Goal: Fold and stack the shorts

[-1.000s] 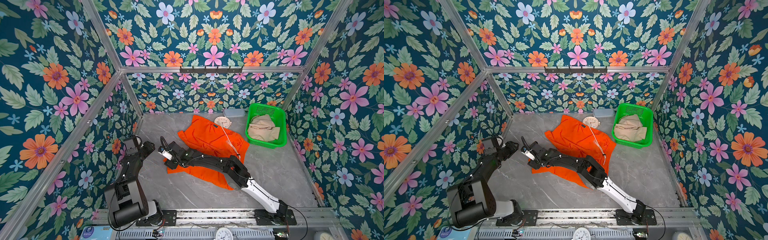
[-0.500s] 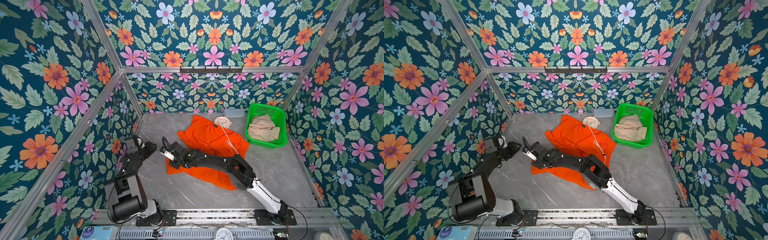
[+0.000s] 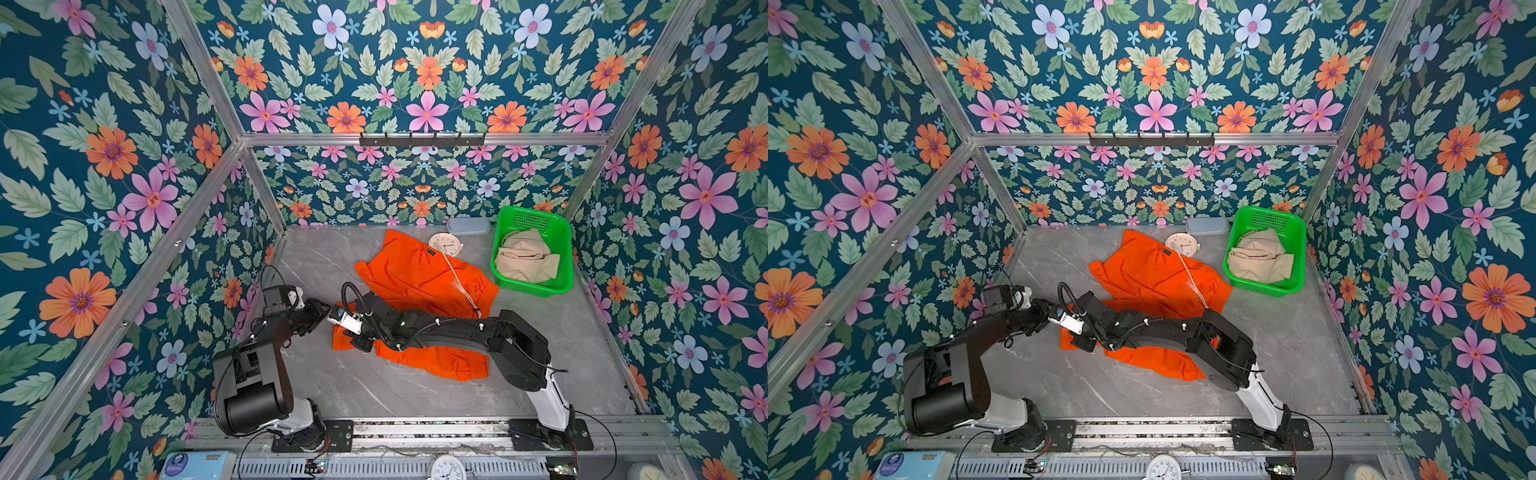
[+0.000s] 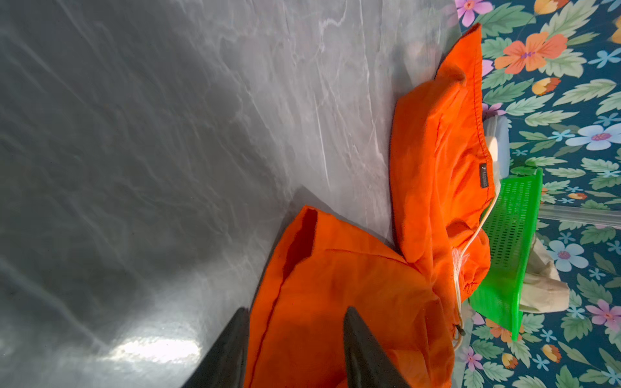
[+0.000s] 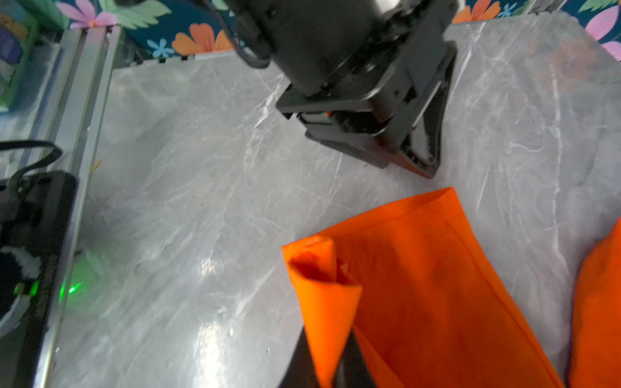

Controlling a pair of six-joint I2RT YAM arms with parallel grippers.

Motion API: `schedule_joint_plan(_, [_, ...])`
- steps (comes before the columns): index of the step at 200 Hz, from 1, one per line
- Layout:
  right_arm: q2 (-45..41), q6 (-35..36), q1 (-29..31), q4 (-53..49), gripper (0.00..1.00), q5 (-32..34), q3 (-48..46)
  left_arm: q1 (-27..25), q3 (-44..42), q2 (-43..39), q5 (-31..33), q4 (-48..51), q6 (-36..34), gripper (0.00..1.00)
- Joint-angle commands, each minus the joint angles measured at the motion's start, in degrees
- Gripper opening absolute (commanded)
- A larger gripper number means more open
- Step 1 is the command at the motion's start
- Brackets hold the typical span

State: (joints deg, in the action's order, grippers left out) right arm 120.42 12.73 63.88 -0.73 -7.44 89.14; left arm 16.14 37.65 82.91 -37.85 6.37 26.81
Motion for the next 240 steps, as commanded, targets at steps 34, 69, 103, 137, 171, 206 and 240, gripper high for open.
schedule_joint_plan(34, [-2.76, 0.36, 3.2, 0.06, 0.14, -6.46, -5.62, -1.31, -0.29, -0.56, -1.62, 1.17, -1.41, 0.39])
schedule_joint_plan(69, [-1.17, -0.41, 5.02, -2.3, 0.2, -11.58, -5.42, -3.61, -0.42, -0.09, -0.78, 0.1, -0.69, 0.4])
schedule_joint_plan(103, [-3.37, -2.22, 5.53, -2.25, 0.47, -12.65, -5.96, -6.57, 0.12, 1.27, 0.31, -1.9, 0.96, 0.4])
schedule_joint_plan(137, [-10.65, -5.78, 5.06, 0.13, 0.55, -9.74, -11.54, -7.28, 1.58, 1.17, 5.68, 0.24, -0.7, 0.44])
schedule_joint_plan(171, [-16.35, -18.51, -0.08, 1.69, 0.57, -9.55, -17.33, -7.26, 2.24, 1.24, 8.45, 1.76, -2.08, 0.43])
schedule_joint_plan(206, [-20.76, -29.72, -9.01, 1.85, 0.56, -10.26, -23.81, -7.29, 2.64, 2.52, 7.83, -0.41, -2.04, 0.42])
schedule_joint_plan(240, [-23.44, -36.23, -16.0, -1.51, 0.56, -6.81, -28.66, -7.31, 4.4, 5.61, 7.62, -2.42, -1.77, 0.38])
